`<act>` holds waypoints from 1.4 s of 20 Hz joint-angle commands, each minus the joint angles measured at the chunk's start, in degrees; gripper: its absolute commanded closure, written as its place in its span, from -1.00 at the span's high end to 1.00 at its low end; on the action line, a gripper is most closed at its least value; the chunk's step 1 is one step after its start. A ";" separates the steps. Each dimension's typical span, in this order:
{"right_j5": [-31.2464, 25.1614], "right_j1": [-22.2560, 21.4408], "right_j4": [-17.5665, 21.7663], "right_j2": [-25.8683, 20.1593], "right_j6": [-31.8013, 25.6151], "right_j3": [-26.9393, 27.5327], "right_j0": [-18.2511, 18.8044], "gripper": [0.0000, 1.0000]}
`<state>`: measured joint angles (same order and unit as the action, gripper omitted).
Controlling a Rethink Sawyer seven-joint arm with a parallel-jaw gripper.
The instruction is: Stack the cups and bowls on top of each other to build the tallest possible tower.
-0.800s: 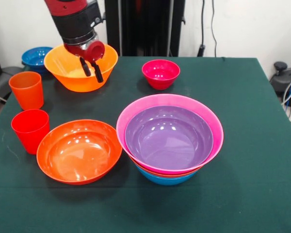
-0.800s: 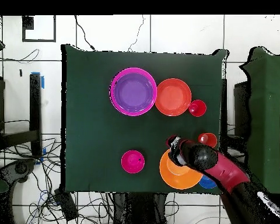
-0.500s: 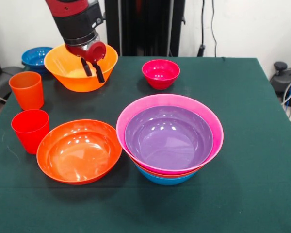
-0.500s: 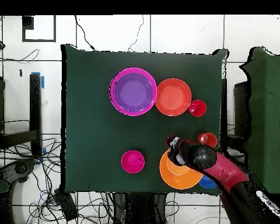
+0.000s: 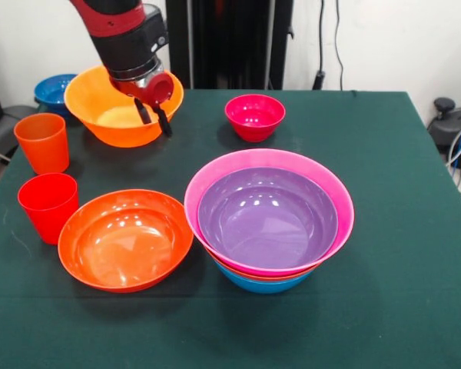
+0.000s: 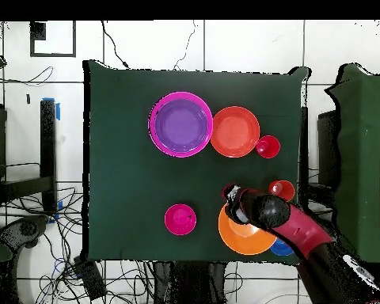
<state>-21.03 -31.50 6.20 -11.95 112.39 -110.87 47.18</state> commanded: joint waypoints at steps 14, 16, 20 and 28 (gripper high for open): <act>3.29 0.93 3.07 -0.50 3.26 2.80 -3.58 -1.00; 3.23 -0.16 2.89 -0.23 3.63 1.95 -3.61 -1.00; 2.59 -2.91 2.54 -0.02 4.10 0.05 -3.86 -1.00; -1.72 -13.11 0.74 0.39 5.06 -5.25 -5.14 -1.00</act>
<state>-21.05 -38.07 6.72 -10.36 112.39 -111.64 45.36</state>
